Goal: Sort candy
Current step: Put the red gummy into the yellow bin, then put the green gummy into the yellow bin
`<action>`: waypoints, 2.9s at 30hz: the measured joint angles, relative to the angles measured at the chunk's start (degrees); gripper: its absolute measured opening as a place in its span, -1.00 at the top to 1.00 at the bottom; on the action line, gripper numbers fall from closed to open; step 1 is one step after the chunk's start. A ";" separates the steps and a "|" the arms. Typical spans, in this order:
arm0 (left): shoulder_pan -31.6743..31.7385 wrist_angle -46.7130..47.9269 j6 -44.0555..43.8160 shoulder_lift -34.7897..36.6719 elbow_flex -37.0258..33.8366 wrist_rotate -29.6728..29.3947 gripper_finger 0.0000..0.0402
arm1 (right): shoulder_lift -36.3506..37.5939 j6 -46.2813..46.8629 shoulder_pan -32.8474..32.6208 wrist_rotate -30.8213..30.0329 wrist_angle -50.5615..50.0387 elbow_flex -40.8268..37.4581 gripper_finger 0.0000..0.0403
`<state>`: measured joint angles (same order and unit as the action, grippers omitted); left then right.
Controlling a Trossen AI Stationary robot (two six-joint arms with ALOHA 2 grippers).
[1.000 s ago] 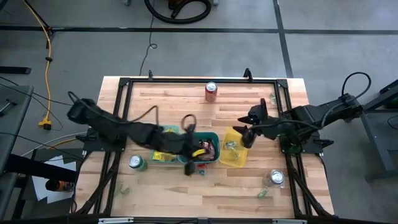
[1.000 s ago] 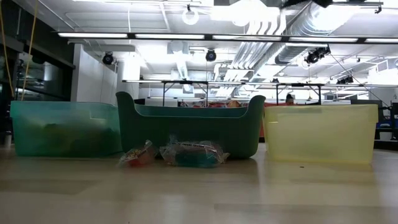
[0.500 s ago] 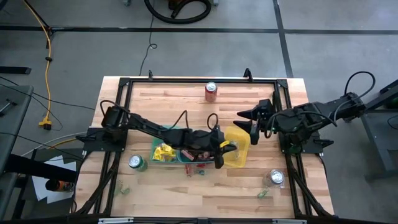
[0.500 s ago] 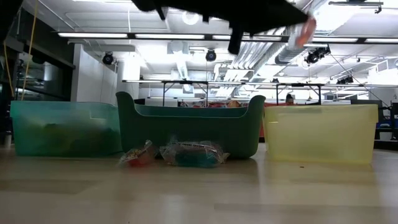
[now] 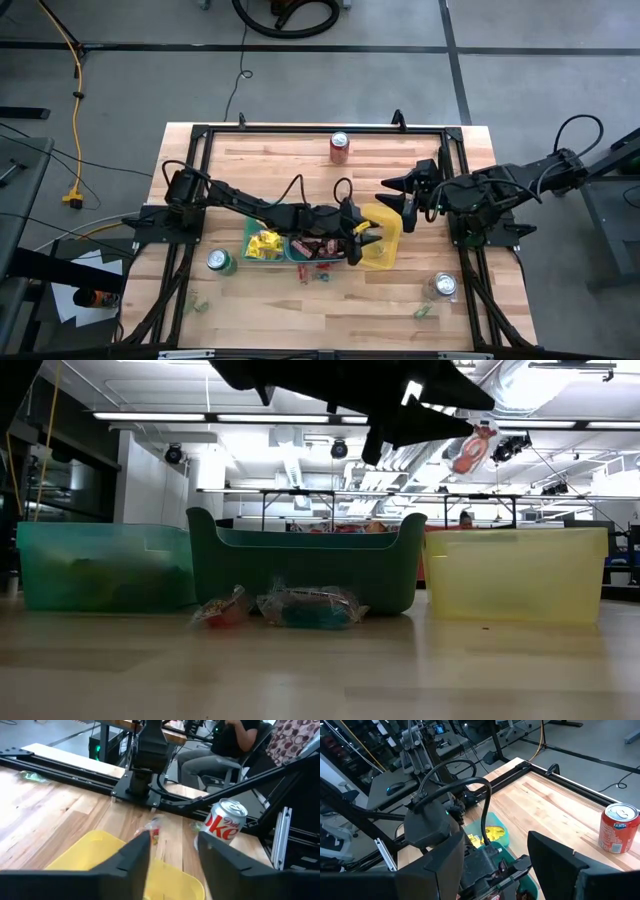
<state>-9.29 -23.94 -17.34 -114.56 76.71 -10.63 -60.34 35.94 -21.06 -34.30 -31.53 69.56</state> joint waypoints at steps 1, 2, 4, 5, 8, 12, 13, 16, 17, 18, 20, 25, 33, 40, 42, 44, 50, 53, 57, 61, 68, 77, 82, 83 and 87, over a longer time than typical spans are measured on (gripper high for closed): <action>-0.07 0.21 0.00 0.13 0.00 0.02 0.16 | 0.00 0.00 0.00 0.00 0.00 0.00 -0.06; -0.14 0.72 -0.02 0.43 -0.02 0.02 0.10 | 0.00 0.00 0.00 0.00 0.00 0.00 -0.06; -0.14 1.27 -0.02 1.34 -0.02 0.02 0.02 | 0.00 -0.02 0.01 0.00 0.01 0.00 -0.06; -0.14 1.56 -0.03 1.95 -0.01 0.02 -0.01 | 0.00 -0.03 0.00 0.00 0.00 0.00 -0.06; -0.14 2.69 -0.04 3.64 0.00 0.02 -0.05 | 0.00 -0.28 0.01 0.00 0.00 0.01 -0.06; 0.02 2.99 -0.04 5.37 0.00 1.54 -0.05 | 0.00 -0.42 0.04 0.00 0.00 0.02 -0.06; 0.02 2.98 -0.04 5.63 0.00 1.84 -0.05 | 0.00 -0.42 0.04 0.00 0.00 0.02 -0.06; 0.02 3.23 -0.62 5.95 0.00 3.85 -0.05 | 0.00 -0.42 0.04 0.00 -0.02 0.02 -0.06; 0.04 3.91 -1.04 6.35 -0.01 5.64 -0.05 | 0.00 -0.42 0.04 0.00 -0.03 0.02 -0.06; 0.04 4.62 -1.57 7.07 -0.07 8.16 -0.05 | 0.00 -0.42 0.04 0.00 -0.07 0.02 -0.06; 0.02 6.94 -3.06 9.29 -0.04 13.84 -0.05 | 0.00 -0.42 0.04 0.00 -0.14 0.02 -0.06; -1.67 25.30 -3.34 16.99 0.03 18.43 -0.05 | 0.00 -0.42 0.04 0.01 -1.26 0.02 -0.06; -14.43 46.36 -0.84 25.49 0.04 5.32 -0.05 | -0.04 0.04 0.04 0.02 -2.76 0.04 -0.06; -29.78 76.14 -15.47 26.27 -0.02 9.42 -0.05 | -0.04 0.02 0.04 0.02 -3.31 0.04 -0.06; -33.92 84.35 -23.89 25.45 -0.02 11.21 -0.05 | -0.04 0.02 0.04 0.02 -3.58 0.04 -0.06; -37.41 90.81 -33.24 24.12 -0.11 13.07 -0.05 | -0.04 0.02 0.04 0.02 -3.83 0.04 -0.06; -42.99 90.17 -56.37 20.47 -5.76 24.52 -0.05 | -0.04 0.04 0.04 0.00 -4.26 0.04 -0.06; -45.28 87.41 -61.34 18.41 -8.53 26.96 -0.05 | -0.04 0.04 0.04 0.02 -4.26 0.04 -0.06; -46.91 84.98 -65.19 16.01 -10.39 26.68 -0.05 | -0.04 0.14 0.04 0.00 -4.26 0.04 -0.06; -47.63 84.60 -67.56 14.15 -12.10 26.34 -0.05 | -0.04 0.24 0.04 0.00 -4.26 0.04 -0.06; -47.79 78.08 -68.04 12.02 -15.95 26.24 -0.05 | -0.04 0.24 0.04 -0.02 -4.26 0.04 -0.06; -47.76 76.21 -65.02 12.36 -17.86 25.24 0.14 | -0.04 0.26 0.04 -0.06 -4.24 0.04 -0.06; -47.76 75.78 -61.74 15.02 -17.51 25.31 0.78 | -0.04 0.21 0.05 -0.09 -4.27 0.04 -0.06; -47.76 75.71 -61.45 15.75 -17.51 25.24 0.89 | -0.04 0.20 0.04 -0.09 -4.29 0.04 -0.06; -47.76 75.73 -60.02 19.23 -17.51 24.86 0.95 | -0.04 0.17 0.04 -0.09 -4.47 0.04 -0.06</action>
<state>-57.06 51.79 -77.36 -95.33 59.20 14.22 -60.38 36.12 -21.02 -34.39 -36.00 69.60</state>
